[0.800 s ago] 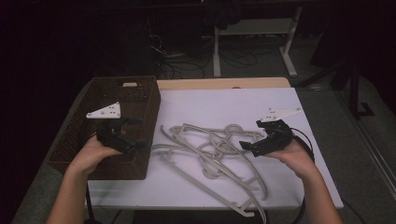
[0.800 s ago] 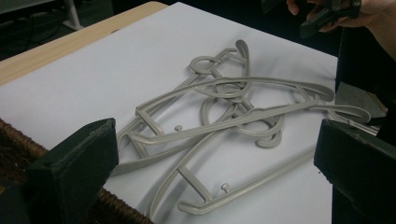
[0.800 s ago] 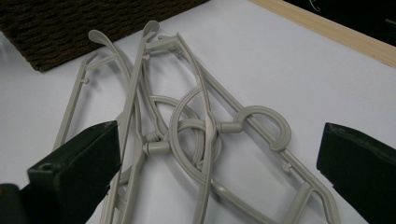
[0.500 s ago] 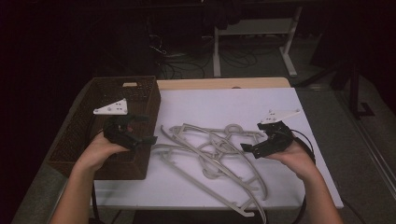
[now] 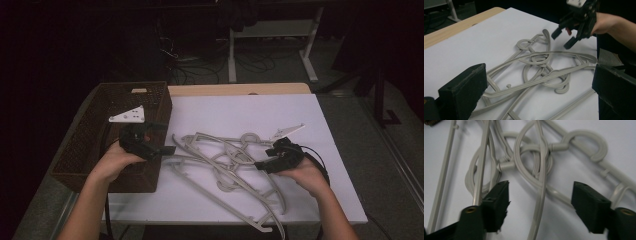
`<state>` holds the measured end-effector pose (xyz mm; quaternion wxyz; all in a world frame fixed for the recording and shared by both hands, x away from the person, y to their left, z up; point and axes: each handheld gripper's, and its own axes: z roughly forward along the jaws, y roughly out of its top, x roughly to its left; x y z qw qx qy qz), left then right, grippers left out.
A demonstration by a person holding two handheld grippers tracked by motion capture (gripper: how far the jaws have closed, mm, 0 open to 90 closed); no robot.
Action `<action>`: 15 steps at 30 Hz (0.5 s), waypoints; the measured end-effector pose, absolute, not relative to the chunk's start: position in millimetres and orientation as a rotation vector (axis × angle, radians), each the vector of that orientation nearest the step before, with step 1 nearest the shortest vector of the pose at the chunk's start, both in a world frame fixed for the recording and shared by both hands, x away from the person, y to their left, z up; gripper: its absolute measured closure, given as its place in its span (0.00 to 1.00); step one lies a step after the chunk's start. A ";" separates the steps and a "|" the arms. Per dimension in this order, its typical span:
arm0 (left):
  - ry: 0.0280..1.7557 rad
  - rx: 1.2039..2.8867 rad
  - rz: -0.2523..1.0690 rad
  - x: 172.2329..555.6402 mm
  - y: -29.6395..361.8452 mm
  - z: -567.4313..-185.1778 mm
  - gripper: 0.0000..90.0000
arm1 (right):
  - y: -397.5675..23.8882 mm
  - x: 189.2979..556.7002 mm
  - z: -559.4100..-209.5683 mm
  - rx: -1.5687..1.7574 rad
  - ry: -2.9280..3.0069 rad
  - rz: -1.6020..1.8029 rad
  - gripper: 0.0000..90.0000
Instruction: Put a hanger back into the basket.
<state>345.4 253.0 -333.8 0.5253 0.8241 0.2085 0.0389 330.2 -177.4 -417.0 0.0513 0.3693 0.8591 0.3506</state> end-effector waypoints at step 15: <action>0.493 1.984 0.088 344.4 248.7 -337.1 0.00 | -167.6 337.6 -444.8 1.177 2.729 0.907 0.74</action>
